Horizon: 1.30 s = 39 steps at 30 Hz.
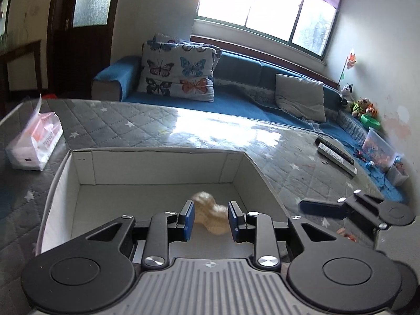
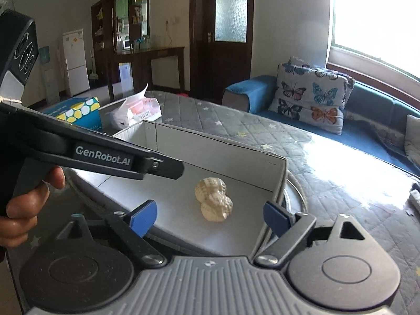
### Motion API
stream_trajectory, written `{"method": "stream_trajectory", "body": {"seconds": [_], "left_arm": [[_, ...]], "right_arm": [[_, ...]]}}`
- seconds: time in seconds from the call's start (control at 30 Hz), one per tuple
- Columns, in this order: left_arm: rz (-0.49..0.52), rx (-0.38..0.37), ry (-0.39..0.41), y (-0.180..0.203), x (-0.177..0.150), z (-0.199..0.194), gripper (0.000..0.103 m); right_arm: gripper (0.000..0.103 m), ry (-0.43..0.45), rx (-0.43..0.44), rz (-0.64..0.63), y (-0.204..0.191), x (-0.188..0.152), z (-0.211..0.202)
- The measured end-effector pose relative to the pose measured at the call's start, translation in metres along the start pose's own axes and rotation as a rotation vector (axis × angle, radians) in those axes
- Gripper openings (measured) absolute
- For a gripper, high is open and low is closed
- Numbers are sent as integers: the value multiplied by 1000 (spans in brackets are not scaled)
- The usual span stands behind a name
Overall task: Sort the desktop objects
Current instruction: 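Move the left gripper back to the red round toy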
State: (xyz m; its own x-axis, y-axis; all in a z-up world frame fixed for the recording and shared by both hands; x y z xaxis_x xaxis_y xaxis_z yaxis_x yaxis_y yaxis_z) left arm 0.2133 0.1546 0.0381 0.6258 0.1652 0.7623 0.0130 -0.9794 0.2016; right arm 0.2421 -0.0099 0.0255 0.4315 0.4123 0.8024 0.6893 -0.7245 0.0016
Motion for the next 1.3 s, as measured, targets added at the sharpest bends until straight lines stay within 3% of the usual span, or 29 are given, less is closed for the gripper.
{"method": "stream_trajectory", "body": {"seconds": [0.07, 0.33, 0.67, 0.9, 1.3], "left_arm": [[12, -2, 3, 6, -7, -8, 31], [44, -21, 7, 26, -39, -35, 31], [81, -113, -60, 53, -87, -46, 31], [140, -194, -92, 81, -106, -46, 31], [114, -216, -153, 82, -111, -28, 31]], "right_arm": [[103, 22, -18, -4, -1, -7, -17], [103, 71, -74, -35, -2, -40, -72], [103, 73, -58, 9, -10, -90, -108], [102, 13, -30, 48, -15, -113, -113], [89, -33, 38, 59, -31, -131, -100]]}}
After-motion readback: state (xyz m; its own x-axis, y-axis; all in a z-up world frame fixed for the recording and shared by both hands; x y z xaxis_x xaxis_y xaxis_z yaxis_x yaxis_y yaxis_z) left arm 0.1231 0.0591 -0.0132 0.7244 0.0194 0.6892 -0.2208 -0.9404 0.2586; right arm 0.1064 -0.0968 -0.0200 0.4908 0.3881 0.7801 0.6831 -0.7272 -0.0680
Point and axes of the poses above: each gripper's, at about its wrist camera, not at the fingertips, and z roughly the way its jaws point, y to its right, x to its top, the point moved 4 cm from there along z, roughly the way its jaws point
